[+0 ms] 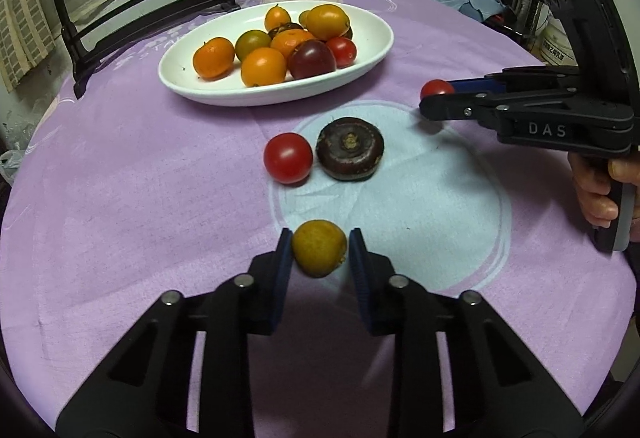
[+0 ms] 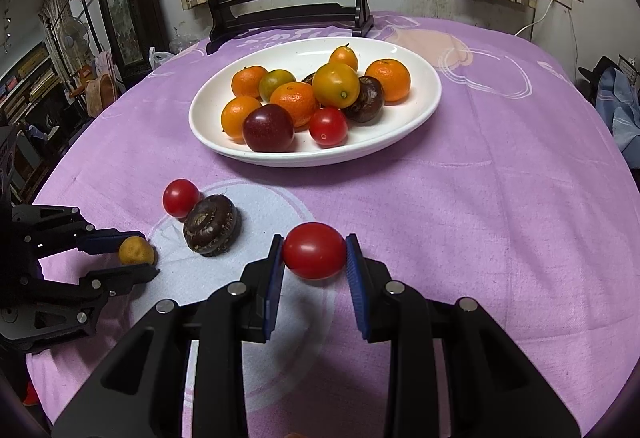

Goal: Organize fruits
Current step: 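Grasp a red cherry tomato with the right tool while the left tool grasps a small yellow-brown fruit, then carry both fruits over the white plate and open both tools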

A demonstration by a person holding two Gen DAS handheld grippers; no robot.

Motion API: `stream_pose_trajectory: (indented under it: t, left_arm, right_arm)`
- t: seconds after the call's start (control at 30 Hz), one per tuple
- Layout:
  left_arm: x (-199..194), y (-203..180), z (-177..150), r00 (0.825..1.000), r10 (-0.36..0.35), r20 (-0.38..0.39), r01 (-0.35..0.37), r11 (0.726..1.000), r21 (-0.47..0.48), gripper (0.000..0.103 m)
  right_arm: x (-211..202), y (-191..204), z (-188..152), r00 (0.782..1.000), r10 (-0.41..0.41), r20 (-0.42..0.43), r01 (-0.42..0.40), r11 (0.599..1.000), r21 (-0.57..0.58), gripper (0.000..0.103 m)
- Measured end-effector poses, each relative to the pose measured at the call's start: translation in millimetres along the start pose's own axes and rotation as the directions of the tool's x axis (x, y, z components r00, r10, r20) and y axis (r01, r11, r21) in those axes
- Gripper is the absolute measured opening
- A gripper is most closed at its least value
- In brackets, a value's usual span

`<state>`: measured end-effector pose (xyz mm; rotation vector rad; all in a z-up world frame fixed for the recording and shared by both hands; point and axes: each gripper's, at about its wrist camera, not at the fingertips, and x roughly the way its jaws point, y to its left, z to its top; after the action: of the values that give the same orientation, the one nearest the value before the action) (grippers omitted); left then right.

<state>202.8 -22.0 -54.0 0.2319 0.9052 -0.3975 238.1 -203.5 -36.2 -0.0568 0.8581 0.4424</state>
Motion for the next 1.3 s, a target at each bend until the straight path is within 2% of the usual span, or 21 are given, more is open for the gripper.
stream_pose_trajectory:
  t: [0.37, 0.5, 0.6, 0.73, 0.83, 0.9, 1.0, 1.13, 1.17, 1.2, 1.23, 1.3]
  left_arm:
    - [-10, -3, -3, 0.999, 0.008, 0.033, -0.008, 1.0, -0.006, 0.027]
    - [-22, -2, 0, 0.997, -0.01, 0.076, 0.011, 1.0, -0.02, 0.027]
    - [-31, 6, 21, 0.993, -0.035, 0.116, 0.04, 0.998, -0.041, 0.027]
    - [-35, 23, 69, 0.979, 0.045, 0.197, -0.026, 0.995, -0.1, 0.027]
    - [-22, 44, 101, 0.968, 0.1, 0.231, -0.054, 0.979, -0.197, 0.027]
    - [-8, 56, 117, 0.964, 0.139, 0.226, -0.079, 0.963, -0.256, 0.027]
    - [15, 75, 131, 0.969, 0.157, 0.19, -0.086, 0.939, -0.334, 0.027]
    - [35, 85, 139, 0.97, 0.187, 0.154, -0.123, 0.929, -0.348, 0.027]
    - [40, 86, 139, 0.972, 0.186, 0.146, -0.126, 0.93, -0.344, 0.027]
    - [42, 85, 139, 0.971, 0.196, 0.139, -0.139, 0.93, -0.339, 0.028]
    - [43, 84, 136, 0.966, 0.224, 0.133, -0.168, 0.926, -0.337, 0.032]
    - [39, 83, 132, 0.953, 0.27, 0.139, -0.211, 0.917, -0.338, 0.084]
  right_arm:
    - [-7, 6, -1, 0.999, 0.029, 0.028, -0.028, 0.999, -0.022, 0.031]
    - [-17, 9, 2, 0.988, 0.137, 0.064, -0.138, 0.99, 0.004, 0.031]
    - [-25, 11, 19, 0.978, 0.152, 0.142, -0.156, 0.988, 0.014, 0.031]
    - [-23, 4, 51, 0.964, 0.113, 0.242, -0.135, 0.988, 0.075, 0.031]
    - [-7, -4, 74, 0.959, 0.033, 0.283, -0.067, 0.991, 0.112, 0.031]
    - [5, -15, 83, 0.959, 0.03, 0.28, -0.077, 0.985, 0.157, 0.031]
    - [24, -34, 98, 0.959, 0.042, 0.279, -0.109, 0.967, 0.229, 0.031]
    - [39, -41, 109, 0.963, 0.04, 0.267, -0.106, 0.965, 0.238, 0.031]
    - [43, -41, 111, 0.966, 0.043, 0.257, -0.105, 0.967, 0.233, 0.033]
    - [45, -41, 111, 0.969, 0.038, 0.245, -0.097, 0.968, 0.233, 0.042]
    - [44, -41, 109, 0.971, 0.023, 0.236, -0.081, 0.968, 0.239, 0.046]
    - [37, -41, 107, 0.971, 0.01, 0.237, -0.071, 0.966, 0.25, 0.051]
